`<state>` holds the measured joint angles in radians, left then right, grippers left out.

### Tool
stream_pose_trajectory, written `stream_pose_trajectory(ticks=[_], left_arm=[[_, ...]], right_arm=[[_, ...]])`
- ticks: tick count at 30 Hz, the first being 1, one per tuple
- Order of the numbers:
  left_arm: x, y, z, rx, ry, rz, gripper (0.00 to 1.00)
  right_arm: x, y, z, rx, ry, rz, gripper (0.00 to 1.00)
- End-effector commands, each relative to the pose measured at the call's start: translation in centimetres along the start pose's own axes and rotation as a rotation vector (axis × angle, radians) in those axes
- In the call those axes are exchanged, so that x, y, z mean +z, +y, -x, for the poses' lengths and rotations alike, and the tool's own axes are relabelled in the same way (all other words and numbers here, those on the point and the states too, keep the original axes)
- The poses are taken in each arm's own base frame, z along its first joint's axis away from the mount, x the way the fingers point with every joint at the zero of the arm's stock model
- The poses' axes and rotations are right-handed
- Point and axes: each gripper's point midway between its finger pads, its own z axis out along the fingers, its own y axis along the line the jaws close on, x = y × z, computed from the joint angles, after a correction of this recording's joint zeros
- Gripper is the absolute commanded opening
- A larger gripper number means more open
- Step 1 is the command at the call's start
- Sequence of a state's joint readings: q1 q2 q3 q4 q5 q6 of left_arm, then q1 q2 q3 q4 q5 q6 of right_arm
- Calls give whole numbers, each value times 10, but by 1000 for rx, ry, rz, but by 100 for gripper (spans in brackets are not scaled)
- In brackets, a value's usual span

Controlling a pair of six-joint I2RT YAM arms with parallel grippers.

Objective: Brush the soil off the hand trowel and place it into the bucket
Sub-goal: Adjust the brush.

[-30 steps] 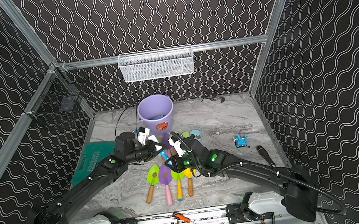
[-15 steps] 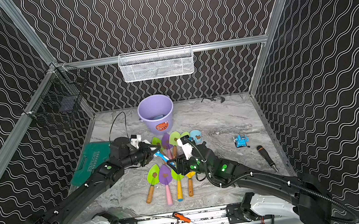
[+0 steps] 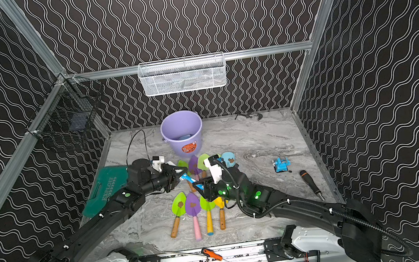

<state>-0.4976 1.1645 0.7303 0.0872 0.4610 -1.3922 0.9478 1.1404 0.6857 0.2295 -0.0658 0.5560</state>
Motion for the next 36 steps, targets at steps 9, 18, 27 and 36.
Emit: stream_pose_trajectory(ticks=[9, 18, 27, 36], left_arm=[[0, -12, -2, 14, 18, -49, 0], [4, -14, -6, 17, 42, -61, 0], [9, -13, -10, 18, 57, -62, 0], [14, -11, -14, 22, 89, -60, 0]], right_arm=[[10, 17, 12, -35, -8, 55, 41], [15, 15, 9, -30, 4, 51, 36], [18, 19, 12, -41, 6, 61, 26], [20, 18, 8, -36, 15, 66, 8]])
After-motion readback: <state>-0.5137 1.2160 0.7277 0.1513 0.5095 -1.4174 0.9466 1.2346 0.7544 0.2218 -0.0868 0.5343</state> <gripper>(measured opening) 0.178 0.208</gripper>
